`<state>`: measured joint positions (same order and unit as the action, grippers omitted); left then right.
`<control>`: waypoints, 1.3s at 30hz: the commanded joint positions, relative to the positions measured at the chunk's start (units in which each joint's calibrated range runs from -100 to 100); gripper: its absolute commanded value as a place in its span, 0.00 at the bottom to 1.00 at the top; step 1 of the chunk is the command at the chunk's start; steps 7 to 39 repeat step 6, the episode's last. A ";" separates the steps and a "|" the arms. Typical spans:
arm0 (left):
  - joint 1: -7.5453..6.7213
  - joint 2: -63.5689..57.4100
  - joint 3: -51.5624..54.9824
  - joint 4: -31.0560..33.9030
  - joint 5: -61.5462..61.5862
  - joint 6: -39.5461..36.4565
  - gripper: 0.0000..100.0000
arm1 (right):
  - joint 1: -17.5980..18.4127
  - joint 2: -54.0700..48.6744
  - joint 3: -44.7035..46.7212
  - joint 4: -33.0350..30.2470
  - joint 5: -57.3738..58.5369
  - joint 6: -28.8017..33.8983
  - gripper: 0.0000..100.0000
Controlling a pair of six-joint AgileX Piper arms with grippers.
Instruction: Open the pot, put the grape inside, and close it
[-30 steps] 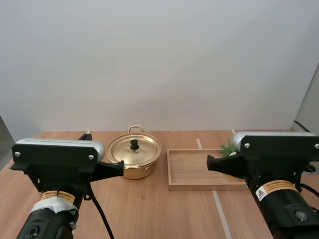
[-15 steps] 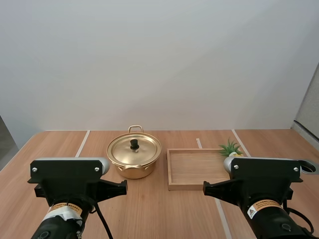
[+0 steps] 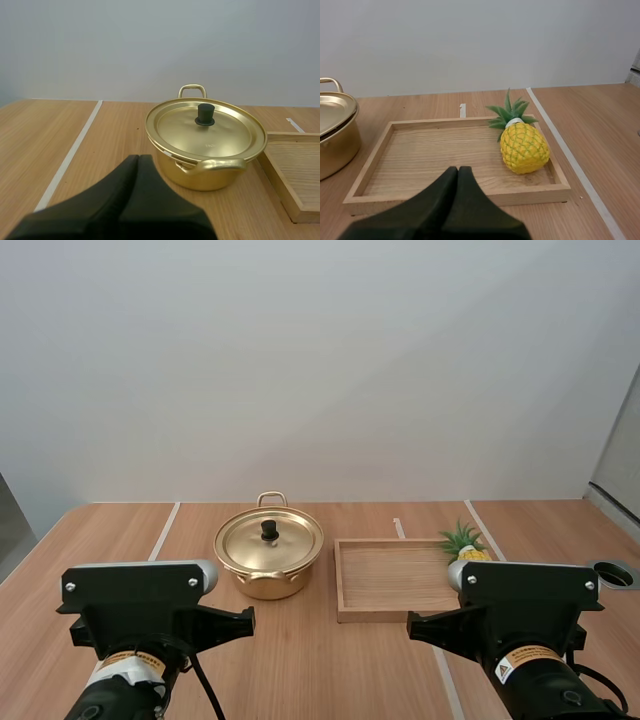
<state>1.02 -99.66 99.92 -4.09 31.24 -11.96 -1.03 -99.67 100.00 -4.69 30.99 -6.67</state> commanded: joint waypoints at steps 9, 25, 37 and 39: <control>0.10 -0.34 0.08 -0.01 -1.85 -0.72 0.00 | -0.22 -0.33 0.00 0.14 0.03 -0.06 0.00; 0.10 -0.34 0.08 -0.01 -1.85 -0.72 0.00 | -0.22 -0.33 0.00 0.14 0.03 -0.06 0.00; 0.10 -0.34 0.08 -0.01 -1.85 -0.72 0.00 | -0.22 -0.33 0.00 0.14 0.03 -0.06 0.00; 0.10 -0.34 0.08 -0.01 -1.85 -0.72 0.00 | -0.22 -0.33 0.00 0.14 0.03 -0.06 0.00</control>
